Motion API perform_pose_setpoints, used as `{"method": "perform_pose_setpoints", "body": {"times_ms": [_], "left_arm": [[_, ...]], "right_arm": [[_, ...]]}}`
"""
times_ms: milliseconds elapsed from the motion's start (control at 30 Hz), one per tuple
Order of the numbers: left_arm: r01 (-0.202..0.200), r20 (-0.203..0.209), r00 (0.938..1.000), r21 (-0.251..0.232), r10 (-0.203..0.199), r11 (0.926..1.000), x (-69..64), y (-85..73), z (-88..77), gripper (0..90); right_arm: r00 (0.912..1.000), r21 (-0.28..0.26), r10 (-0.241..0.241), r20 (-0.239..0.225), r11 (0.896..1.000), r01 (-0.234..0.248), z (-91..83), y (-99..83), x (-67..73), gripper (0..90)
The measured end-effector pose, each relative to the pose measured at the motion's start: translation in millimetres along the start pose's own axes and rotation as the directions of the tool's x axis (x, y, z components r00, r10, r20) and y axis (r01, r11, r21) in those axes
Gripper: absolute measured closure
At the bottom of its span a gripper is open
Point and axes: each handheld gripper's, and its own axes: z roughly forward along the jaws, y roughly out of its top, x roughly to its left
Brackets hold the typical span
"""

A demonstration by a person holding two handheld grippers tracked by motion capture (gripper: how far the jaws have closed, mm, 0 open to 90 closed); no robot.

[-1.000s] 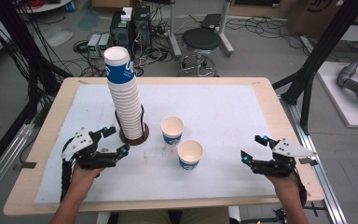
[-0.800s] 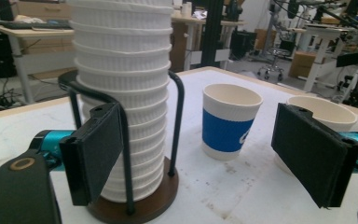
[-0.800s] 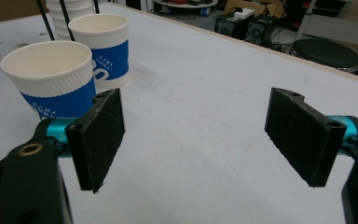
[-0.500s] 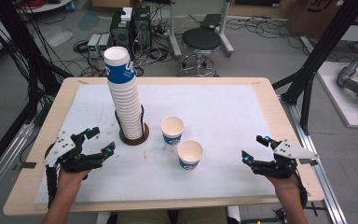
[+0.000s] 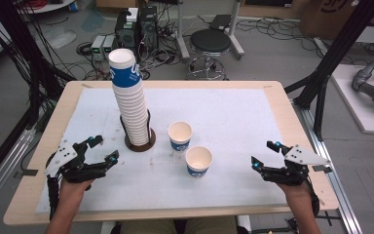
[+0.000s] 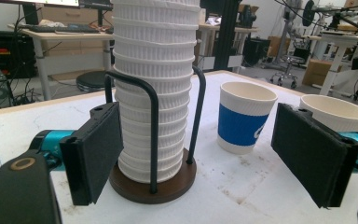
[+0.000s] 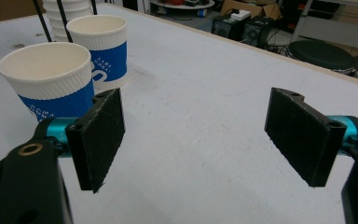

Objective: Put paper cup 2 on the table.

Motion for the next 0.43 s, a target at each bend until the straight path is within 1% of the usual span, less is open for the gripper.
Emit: {"method": "perform_pose_setpoints", "body": {"times_ms": [133, 267, 433], "left_arm": [[-0.006, -0.001, 1.0000, -0.004, 0.006, 1.0000, -0.1, 0.0, -0.4, 16.8], [0.004, -0.007, 1.0000, -0.011, -0.005, 0.9999, 1.4, -0.6, -2.1, 16.8], [0.006, -0.012, 0.9999, -0.014, -0.006, 0.9999, 2.1, -1.0, -3.2, 16.8]], "right_arm": [[1.0000, 0.000, -0.002, 0.003, 1.000, 0.002, -0.6, -0.4, -0.4, 20.4], [1.0000, -0.001, -0.002, 0.002, 1.000, 0.002, -0.4, -0.2, 0.1, 20.3], [1.0000, 0.001, -0.001, 0.000, 1.000, 0.001, 0.1, -0.6, -0.3, 20.4]]}}
